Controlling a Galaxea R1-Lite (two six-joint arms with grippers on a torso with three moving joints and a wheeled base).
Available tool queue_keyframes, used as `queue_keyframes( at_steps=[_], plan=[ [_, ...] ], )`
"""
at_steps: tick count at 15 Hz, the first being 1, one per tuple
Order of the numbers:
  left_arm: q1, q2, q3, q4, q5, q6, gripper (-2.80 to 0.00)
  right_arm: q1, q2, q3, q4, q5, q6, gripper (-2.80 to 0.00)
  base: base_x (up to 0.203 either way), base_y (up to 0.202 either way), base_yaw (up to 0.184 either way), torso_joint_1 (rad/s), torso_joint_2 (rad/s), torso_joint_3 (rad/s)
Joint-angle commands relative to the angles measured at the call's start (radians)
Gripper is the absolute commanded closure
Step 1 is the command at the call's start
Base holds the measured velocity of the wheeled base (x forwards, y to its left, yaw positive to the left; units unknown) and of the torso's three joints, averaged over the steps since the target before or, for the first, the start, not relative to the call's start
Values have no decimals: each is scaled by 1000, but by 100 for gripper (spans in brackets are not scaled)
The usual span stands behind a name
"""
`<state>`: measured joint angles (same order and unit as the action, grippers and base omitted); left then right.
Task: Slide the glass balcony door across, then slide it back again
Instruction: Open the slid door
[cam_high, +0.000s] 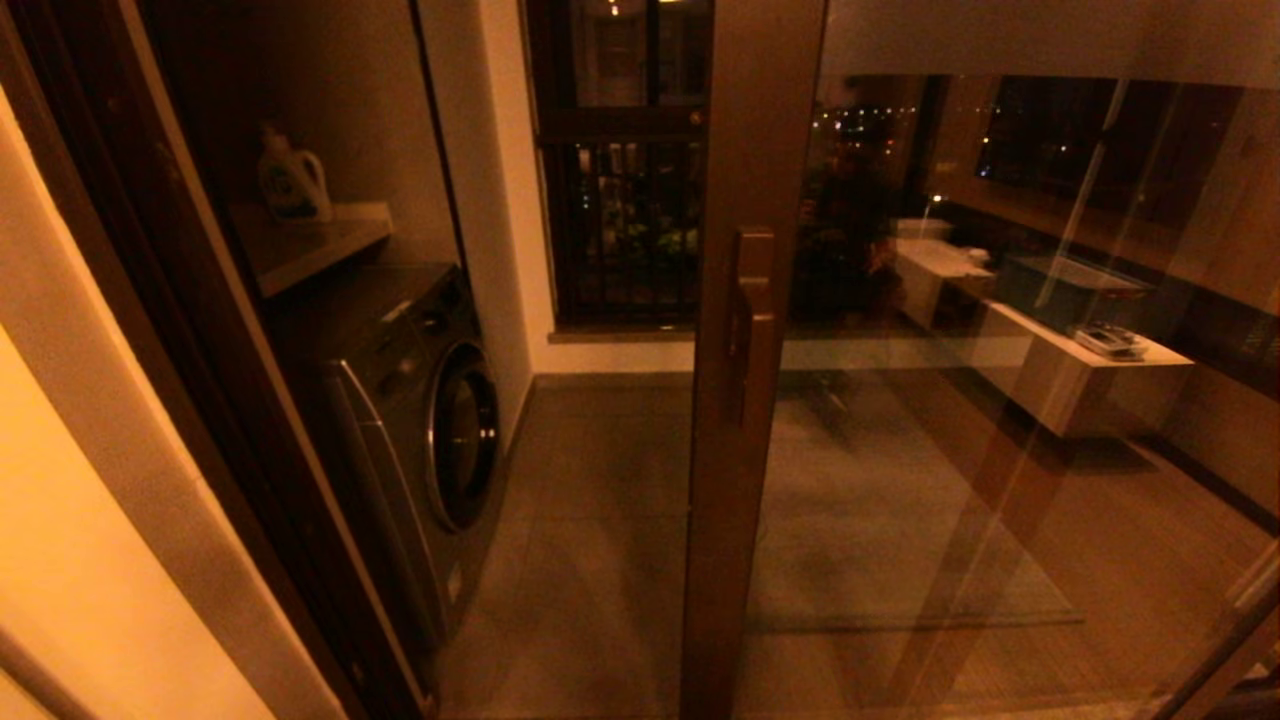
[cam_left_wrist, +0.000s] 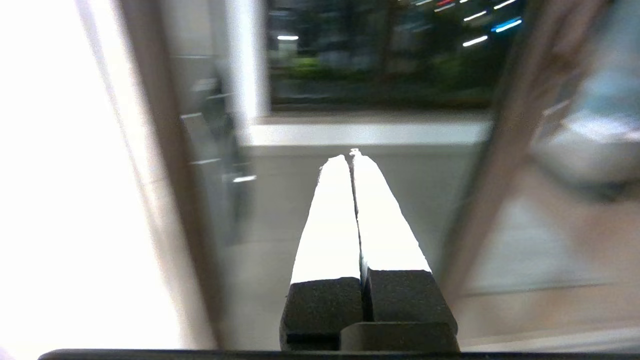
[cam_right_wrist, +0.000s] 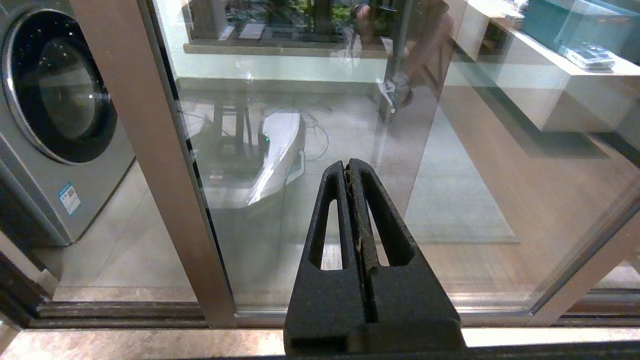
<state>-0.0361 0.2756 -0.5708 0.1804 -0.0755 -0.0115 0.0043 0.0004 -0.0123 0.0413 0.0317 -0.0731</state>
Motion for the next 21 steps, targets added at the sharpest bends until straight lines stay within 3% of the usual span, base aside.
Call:
queue_keyframes(
  at_steps=[1,3,5,6,17,19,21],
  plan=[
    [36,-163,135,17,39,120,0,0,1,0,0,1,-1,0,0,0,0,0,0,0],
    [38,-230,336,8,71,153,0,0,1,0,0,0,-1,0,0,0,0,0,0,0],
    [37,-257,528,-103,69,89,0,0,1,0,0,1,-1,0,0,0,0,0,0,0],
    [37,-266,566,-139,63,65,0,0,1,0,0,1,-1,0,0,0,0,0,0,0],
    [36,-276,566,-170,80,-1,0,0,1,-2,-4,0,-16,0,0,0,0,0,0,0],
    [36,-276,566,-170,79,-2,0,0,17,-123,-1,0,-11,0,0,0,0,0,0,0],
    [36,-276,568,-170,79,-2,0,-2,130,-330,13,5,-12,0,0,0,0,0,0,0]
  ],
)
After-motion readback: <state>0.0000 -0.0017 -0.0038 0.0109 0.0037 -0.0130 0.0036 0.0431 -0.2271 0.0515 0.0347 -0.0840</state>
